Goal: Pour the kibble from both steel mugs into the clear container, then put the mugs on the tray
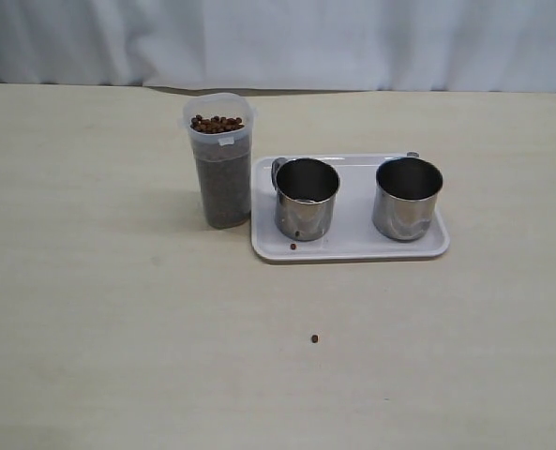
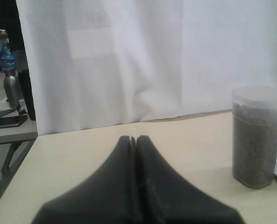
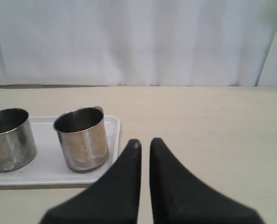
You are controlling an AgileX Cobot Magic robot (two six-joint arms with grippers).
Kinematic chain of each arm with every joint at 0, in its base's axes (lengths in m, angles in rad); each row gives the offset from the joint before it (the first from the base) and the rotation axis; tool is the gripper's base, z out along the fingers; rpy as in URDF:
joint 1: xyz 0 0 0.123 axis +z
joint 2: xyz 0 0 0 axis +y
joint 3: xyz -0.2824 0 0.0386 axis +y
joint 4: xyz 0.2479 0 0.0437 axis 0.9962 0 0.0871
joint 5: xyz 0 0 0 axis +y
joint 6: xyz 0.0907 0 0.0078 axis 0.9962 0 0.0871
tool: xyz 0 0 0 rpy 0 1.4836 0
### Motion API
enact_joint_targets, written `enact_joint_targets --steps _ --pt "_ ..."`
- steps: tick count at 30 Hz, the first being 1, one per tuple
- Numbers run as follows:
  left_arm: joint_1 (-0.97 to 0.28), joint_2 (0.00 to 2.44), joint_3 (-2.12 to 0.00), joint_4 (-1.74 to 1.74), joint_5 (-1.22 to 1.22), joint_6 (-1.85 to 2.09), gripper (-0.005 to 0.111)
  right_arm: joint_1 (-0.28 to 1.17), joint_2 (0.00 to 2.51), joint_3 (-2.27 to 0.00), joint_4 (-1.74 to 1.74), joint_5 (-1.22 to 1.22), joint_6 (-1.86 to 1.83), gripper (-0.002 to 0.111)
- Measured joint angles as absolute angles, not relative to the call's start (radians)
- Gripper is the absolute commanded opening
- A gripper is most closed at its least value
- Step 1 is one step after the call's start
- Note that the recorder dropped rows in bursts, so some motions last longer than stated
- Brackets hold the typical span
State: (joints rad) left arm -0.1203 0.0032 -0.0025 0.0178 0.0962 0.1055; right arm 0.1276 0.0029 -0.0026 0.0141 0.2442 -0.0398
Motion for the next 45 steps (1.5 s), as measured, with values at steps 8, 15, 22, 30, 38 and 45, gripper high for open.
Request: enact_joint_targets --steps 8,15,22,30,38,45 --pt "-0.12 0.003 -0.002 0.018 0.096 0.105 0.0 0.122 0.003 -0.003 0.018 0.236 -0.02 0.005" --pt "-0.12 0.003 -0.002 0.018 0.096 0.105 0.0 0.122 0.003 -0.003 0.018 0.231 -0.018 0.005" --pt "-0.12 0.003 -0.002 0.018 0.096 0.105 0.0 0.122 0.003 -0.003 0.018 0.231 -0.018 0.005" --pt "-0.12 0.003 -0.002 0.018 0.098 0.105 0.0 0.122 0.003 -0.003 0.018 0.231 -0.016 0.005" --pt "-0.12 0.003 -0.002 0.018 0.1 0.105 0.0 0.122 0.003 -0.003 0.018 0.231 -0.016 0.005" --pt "-0.12 0.003 -0.002 0.018 0.1 0.105 0.0 0.122 0.003 -0.003 0.018 0.231 -0.016 0.005"
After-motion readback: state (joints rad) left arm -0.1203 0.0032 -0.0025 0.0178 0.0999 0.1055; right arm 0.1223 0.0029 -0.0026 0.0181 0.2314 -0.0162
